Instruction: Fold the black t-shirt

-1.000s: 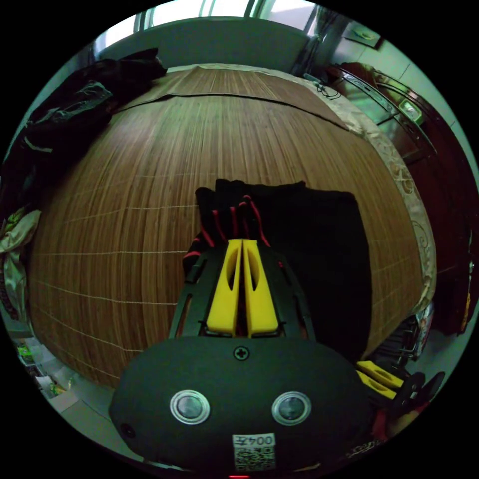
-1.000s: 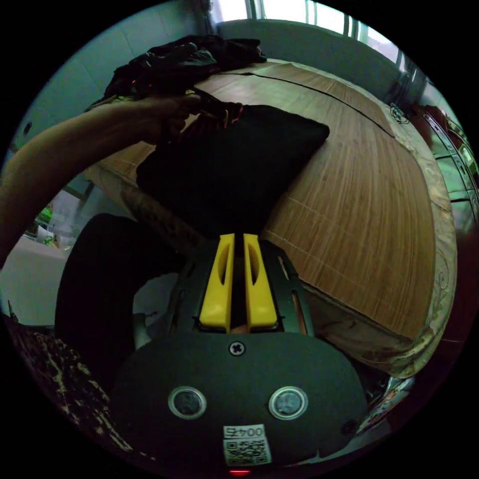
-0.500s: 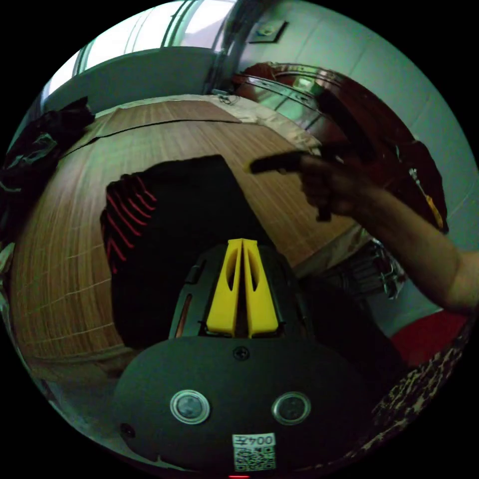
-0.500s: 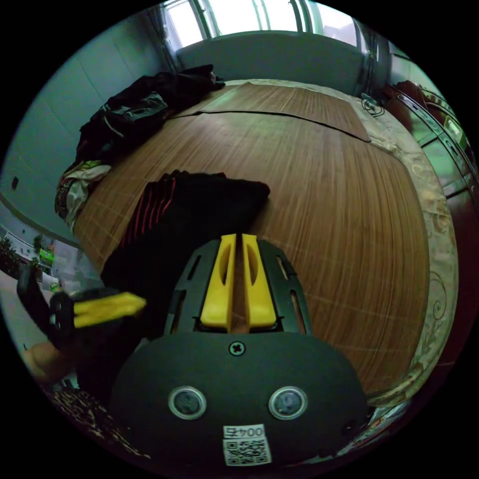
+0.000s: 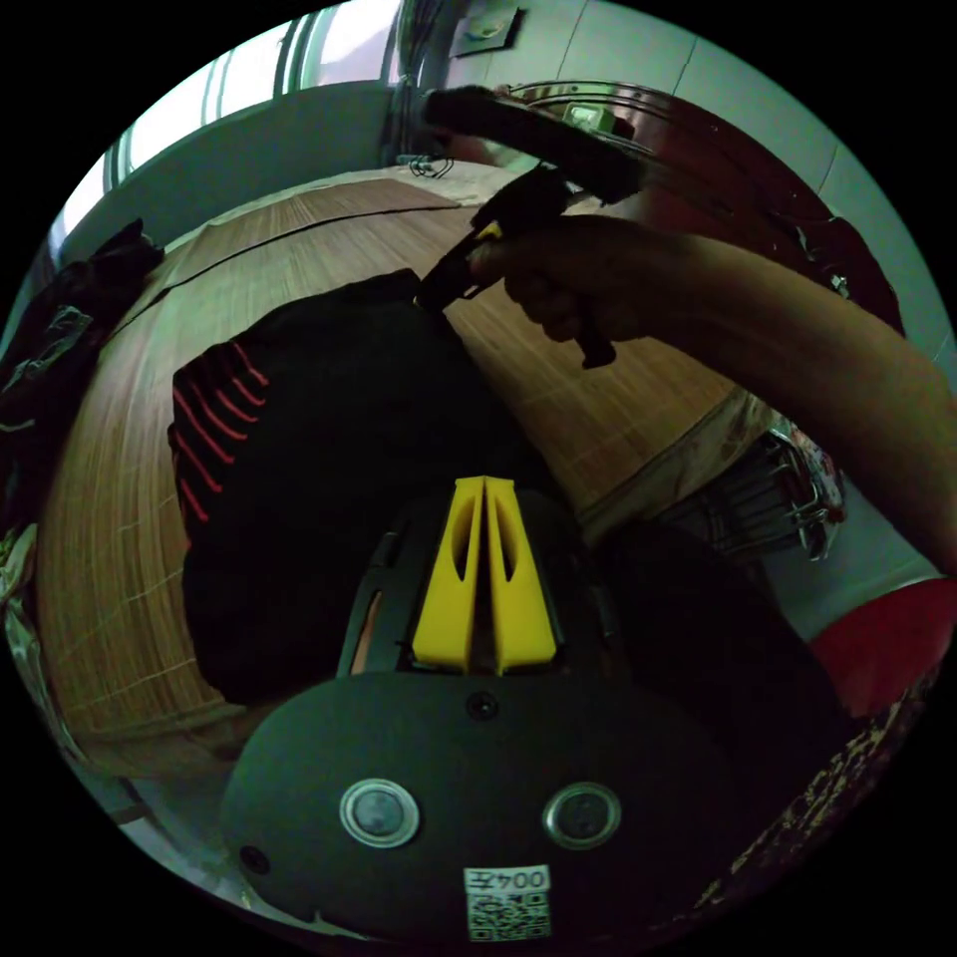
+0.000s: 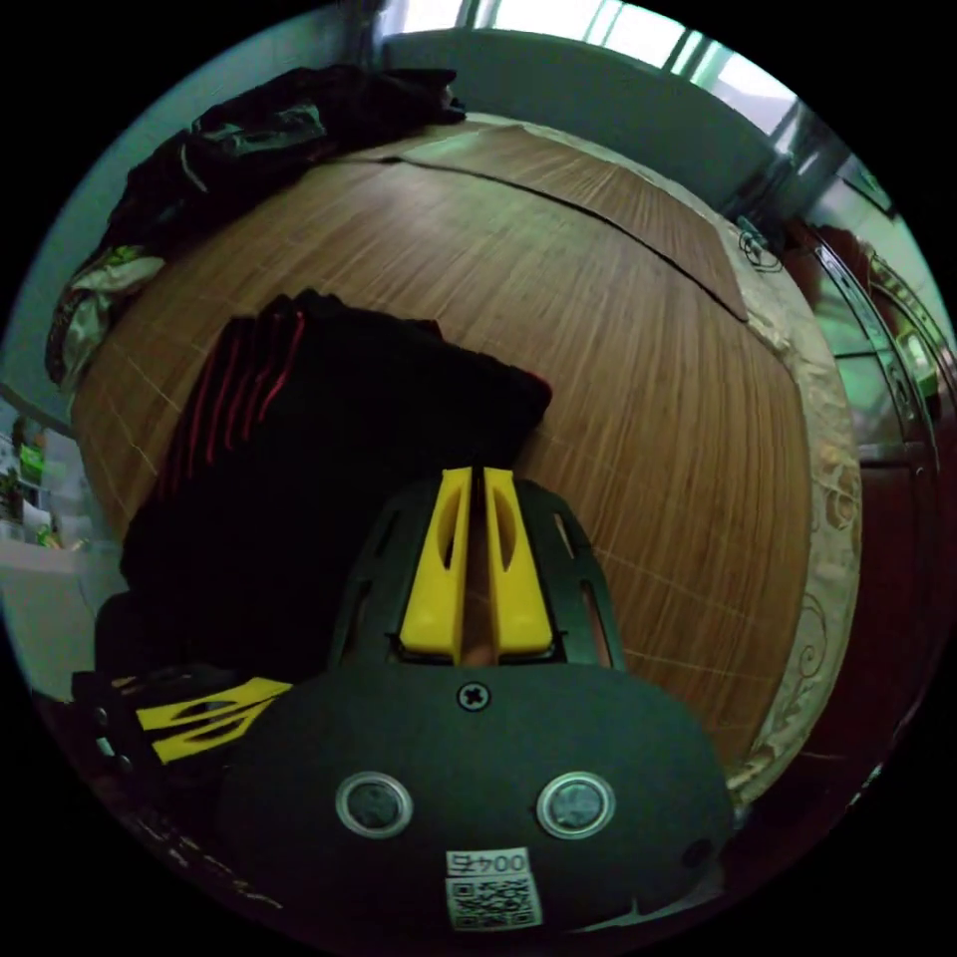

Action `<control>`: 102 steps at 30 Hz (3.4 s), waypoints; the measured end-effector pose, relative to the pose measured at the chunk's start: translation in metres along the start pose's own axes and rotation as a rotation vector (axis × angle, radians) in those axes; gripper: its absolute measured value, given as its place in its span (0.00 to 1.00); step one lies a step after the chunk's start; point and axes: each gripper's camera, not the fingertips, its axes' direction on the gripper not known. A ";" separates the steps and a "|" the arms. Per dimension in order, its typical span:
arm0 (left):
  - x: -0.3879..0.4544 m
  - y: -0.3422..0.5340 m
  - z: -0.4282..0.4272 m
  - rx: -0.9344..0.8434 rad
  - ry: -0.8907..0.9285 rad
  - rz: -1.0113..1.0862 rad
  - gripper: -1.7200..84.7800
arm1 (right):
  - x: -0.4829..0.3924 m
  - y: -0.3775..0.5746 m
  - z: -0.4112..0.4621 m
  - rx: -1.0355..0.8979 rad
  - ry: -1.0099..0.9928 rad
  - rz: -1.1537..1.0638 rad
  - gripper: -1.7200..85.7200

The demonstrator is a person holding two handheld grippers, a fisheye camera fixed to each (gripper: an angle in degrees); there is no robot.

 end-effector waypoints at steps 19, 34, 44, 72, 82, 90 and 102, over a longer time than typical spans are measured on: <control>-0.103 0.069 -0.052 0.075 -0.265 -0.258 0.02 | -0.047 0.125 -0.018 0.020 -0.174 -0.127 0.08; -0.183 -0.023 -0.050 0.117 -0.255 -0.211 0.02 | -0.060 0.170 -0.016 -0.013 -0.172 -0.058 0.09; -0.235 -0.057 0.025 -0.039 -0.282 -0.280 0.02 | -0.100 0.189 -0.002 -0.083 -0.124 -0.099 0.11; -0.304 -0.085 0.062 -0.047 -0.228 -0.272 0.02 | -0.148 0.178 -0.001 -0.082 -0.021 -0.096 0.08; -0.320 -0.093 0.071 -0.043 -0.213 -0.264 0.02 | -0.133 0.183 -0.007 -0.129 -0.081 -0.009 0.04; -0.327 -0.099 0.077 -0.042 -0.214 -0.266 0.02 | -0.153 0.162 -0.006 -0.094 -0.006 -0.091 0.09; -0.332 -0.106 0.082 -0.046 -0.219 -0.245 0.02 | -0.139 0.142 -0.002 -0.300 -0.073 -0.126 0.02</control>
